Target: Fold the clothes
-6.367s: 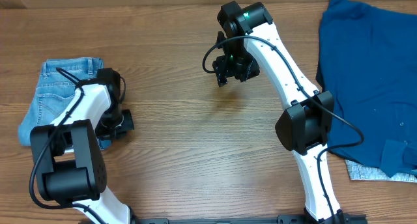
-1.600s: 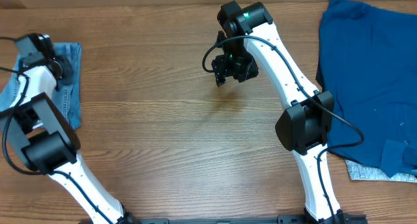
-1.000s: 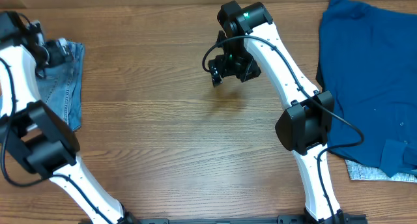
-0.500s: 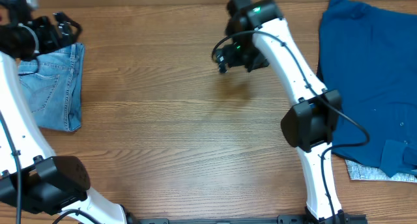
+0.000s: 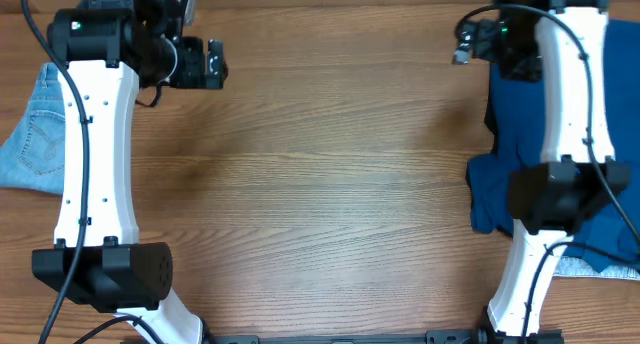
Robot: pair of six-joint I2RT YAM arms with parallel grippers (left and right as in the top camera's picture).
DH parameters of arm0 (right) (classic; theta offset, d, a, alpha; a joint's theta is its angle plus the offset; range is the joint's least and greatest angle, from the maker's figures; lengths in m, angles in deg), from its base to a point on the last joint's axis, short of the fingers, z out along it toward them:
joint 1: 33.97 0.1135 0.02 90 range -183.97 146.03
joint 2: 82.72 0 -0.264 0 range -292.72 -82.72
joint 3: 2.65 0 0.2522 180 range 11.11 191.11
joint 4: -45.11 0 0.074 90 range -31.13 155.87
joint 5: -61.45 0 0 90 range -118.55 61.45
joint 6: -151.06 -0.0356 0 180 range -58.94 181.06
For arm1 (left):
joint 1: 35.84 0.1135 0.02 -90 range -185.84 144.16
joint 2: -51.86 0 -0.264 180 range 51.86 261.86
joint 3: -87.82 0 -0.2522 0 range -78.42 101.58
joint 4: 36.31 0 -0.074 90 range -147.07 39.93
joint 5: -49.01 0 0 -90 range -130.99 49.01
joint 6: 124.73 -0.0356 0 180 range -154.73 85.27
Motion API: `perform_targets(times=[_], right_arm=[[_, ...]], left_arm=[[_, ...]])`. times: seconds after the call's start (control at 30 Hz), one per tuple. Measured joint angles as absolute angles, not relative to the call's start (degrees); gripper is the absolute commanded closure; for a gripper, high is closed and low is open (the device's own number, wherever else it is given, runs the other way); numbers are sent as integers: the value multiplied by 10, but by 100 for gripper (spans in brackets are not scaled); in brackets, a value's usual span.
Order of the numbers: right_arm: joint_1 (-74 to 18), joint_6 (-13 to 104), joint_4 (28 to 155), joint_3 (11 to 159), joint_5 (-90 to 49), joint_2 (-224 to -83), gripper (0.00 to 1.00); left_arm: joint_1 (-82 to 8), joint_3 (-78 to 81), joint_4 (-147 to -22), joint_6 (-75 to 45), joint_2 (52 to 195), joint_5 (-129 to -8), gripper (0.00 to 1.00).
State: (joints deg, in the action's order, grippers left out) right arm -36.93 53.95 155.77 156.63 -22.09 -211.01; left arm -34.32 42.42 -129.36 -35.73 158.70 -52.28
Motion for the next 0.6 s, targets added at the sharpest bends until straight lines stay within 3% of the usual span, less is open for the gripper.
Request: perform_targets(times=[0.3, 0.6], right_arm=[[-355, 540, 1559, 1560, -215, -1948, 0], [-309, 545, 1555, 1437, -215, -1877, 0]], left_arm=[[-342, 410, -1317, -358, 1573, -488, 0], [-342, 209, -1240, -360, 1372, -484, 0]])
